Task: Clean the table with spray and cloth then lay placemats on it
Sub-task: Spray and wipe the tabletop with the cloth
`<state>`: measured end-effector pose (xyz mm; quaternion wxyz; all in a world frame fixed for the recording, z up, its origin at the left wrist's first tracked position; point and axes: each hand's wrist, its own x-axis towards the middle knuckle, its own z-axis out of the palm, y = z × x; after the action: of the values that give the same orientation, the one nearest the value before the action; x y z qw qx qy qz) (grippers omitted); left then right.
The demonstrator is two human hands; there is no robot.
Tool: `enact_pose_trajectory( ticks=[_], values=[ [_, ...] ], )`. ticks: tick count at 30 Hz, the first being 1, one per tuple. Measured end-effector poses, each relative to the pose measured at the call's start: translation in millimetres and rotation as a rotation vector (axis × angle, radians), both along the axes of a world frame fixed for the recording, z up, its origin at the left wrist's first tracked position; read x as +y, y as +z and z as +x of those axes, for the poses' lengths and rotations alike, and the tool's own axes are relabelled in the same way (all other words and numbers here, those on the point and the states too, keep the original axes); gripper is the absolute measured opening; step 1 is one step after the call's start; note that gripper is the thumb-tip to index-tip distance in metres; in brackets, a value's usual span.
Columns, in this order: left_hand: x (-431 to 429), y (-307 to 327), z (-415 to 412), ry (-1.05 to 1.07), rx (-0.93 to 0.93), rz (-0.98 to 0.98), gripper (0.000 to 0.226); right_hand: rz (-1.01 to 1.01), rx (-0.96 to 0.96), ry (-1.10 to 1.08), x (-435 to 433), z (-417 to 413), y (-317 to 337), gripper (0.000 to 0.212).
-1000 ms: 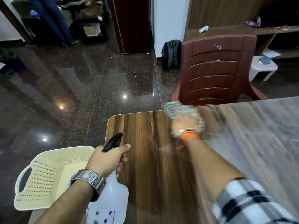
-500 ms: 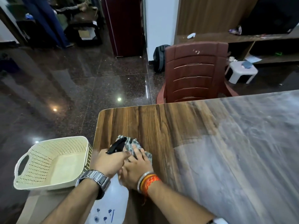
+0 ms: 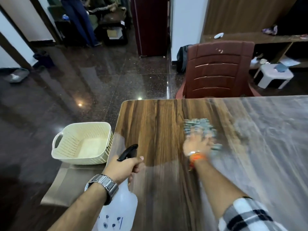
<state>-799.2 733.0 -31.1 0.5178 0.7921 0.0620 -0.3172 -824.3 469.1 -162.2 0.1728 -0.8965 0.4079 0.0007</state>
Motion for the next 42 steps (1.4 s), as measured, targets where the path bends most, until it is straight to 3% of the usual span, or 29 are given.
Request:
enact_pose_trajectory(
  ticks=[2,6,7,10,13,17,20,23,26,30,35,37,39,42],
  values=[
    [5.8,-2.4,-5.7,0.015,-0.024,0.007,0.024,-0.024,-0.004,0.293,77.6,15.0,-3.8,0.067],
    [7.1,4.5,-8.9,0.105,-0.048,0.024,0.017,0.041,0.041,0.842,197.5,5.8,17.2,0.056],
    [7.2,6.1,-8.0,0.144,-0.046,0.027,0.017,0.012,-0.042,0.868,209.1,-0.3,20.4,0.048],
    [8.4,6.7,-6.6,0.165,-0.076,0.085,0.019,-0.011,-0.035,0.843,207.4,-24.2,12.9,0.049],
    [17.2,0.2,-9.2,0.174,-0.082,0.096,0.037,-0.038,-0.077,0.550,167.1,-48.3,-1.0,0.034],
    [36.8,-4.9,-12.3,0.172,0.037,0.041,0.022,-0.038,-0.085,-0.060,97.9,-67.2,4.3,0.043],
    [53.6,-8.4,-12.5,0.207,0.037,0.038,0.022,0.084,-0.078,-0.176,100.2,-39.7,9.4,0.052],
    [75.3,-12.0,-6.6,0.208,0.000,0.068,0.044,0.037,-0.081,0.084,133.4,16.6,1.1,0.053],
    [89.1,-13.6,3.3,0.242,-0.038,0.083,0.023,0.071,-0.029,0.422,164.0,78.4,1.8,0.048],
    [99.3,-19.5,11.4,0.287,-0.060,0.028,0.017,0.033,0.021,0.756,206.4,125.1,1.9,0.047],
    [107.7,-17.1,3.3,0.326,-0.026,0.000,0.010,-0.100,0.010,1.143,245.5,28.4,-0.6,0.059],
    [106.9,-14.7,-5.5,0.299,0.015,-0.006,0.017,-0.092,0.039,1.210,267.9,-32.7,-5.3,0.063],
    [102.9,-12.9,-14.6,0.251,0.035,-0.003,0.009,-0.102,0.082,1.253,291.0,-79.7,-10.0,0.068],
    [94.9,-12.6,-30.9,0.184,0.075,0.008,0.020,-0.076,0.079,1.270,300.9,-113.9,-10.0,0.071]
  ],
)
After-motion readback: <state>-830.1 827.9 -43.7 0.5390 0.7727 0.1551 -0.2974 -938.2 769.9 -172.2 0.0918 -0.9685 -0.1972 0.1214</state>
